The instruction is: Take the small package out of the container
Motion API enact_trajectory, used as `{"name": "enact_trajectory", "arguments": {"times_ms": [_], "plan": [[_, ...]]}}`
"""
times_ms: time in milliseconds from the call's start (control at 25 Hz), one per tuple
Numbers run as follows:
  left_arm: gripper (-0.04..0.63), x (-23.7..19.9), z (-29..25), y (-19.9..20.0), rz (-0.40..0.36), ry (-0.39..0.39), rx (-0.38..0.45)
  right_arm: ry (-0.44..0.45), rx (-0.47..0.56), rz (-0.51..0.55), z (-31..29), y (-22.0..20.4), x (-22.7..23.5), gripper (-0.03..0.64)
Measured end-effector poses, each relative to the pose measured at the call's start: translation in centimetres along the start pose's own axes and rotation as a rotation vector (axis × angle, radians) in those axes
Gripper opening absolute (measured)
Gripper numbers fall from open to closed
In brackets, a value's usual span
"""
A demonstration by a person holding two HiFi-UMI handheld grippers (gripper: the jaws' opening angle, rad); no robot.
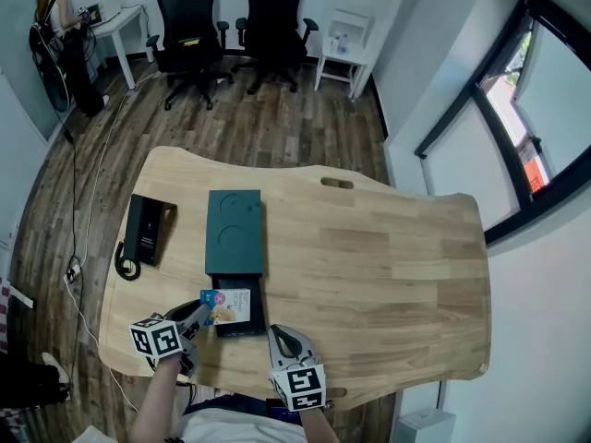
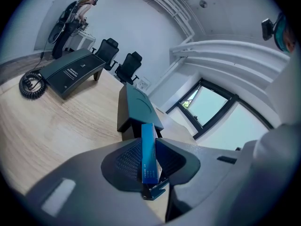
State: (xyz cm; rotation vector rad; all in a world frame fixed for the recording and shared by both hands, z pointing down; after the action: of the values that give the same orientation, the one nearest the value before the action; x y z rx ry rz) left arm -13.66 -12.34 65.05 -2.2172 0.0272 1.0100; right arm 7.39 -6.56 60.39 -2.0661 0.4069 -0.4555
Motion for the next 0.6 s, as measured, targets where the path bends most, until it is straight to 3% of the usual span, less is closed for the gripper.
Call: {"name": "enact_trajectory", "arguments": {"times_ms": [240, 600], "plan": [[0.092, 0.4, 0.3, 0.2, 0.081, -0.025, 0.045, -0.008, 0.017, -0.013, 0.9, 0.4, 0.2, 0.004], [0.092, 2.5, 0.7, 1.3, 0.115, -0.088, 0.096, -0.019, 0.063, -0.061, 1.9, 1.4, 0.8, 0.005]]}}
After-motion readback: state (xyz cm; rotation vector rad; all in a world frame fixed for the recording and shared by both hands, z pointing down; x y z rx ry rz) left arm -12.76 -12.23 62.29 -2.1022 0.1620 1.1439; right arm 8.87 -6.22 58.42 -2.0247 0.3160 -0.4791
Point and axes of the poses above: the fingertips, and each gripper's own axes: z backward along the fingers, x to its right, y out of its top, the point moved 4 cm from there along z, backward along the fingers
